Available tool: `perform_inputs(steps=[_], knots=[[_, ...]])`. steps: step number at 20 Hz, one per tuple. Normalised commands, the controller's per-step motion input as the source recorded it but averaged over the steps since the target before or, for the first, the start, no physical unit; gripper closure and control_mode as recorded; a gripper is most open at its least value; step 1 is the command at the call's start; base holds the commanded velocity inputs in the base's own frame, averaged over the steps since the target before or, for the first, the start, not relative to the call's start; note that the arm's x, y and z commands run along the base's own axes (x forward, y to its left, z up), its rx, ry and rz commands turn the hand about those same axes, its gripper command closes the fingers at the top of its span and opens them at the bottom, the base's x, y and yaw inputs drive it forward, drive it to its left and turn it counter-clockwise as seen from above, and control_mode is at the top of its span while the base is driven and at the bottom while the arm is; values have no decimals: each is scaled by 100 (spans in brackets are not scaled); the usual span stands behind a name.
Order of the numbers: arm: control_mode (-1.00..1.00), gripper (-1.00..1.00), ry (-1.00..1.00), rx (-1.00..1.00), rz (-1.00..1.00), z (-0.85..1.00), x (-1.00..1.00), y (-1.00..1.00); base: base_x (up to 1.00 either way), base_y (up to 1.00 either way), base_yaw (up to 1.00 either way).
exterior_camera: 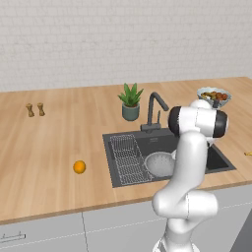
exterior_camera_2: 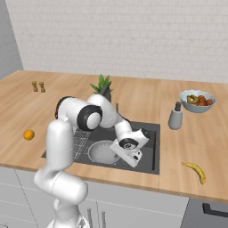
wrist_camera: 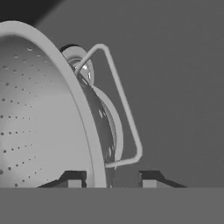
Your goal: Put the colander in the sink, put the banana, orange in the colander, and turn on the sink faucet and pour water over the colander.
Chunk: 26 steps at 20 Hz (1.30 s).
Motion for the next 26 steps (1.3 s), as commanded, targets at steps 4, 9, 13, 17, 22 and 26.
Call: perform_inputs(steps=[4,9,13,17,22,26], knots=[[-100,-100,-1,-1,0,11,-2,-8,0,0,0],[-100,-100,-10,0,0,76,-32,-31,0,0,0],[-100,-100,-15,0,0,100,-30,-46,0,0,0],[-100,-100,-15,0,0,100,-27,-45,0,0,0],[-100,-100,-15,-13,0,96,-53,-48,0,0,0],[-100,-100,-11,-38,4,43,-62,-55,0,0,0]])
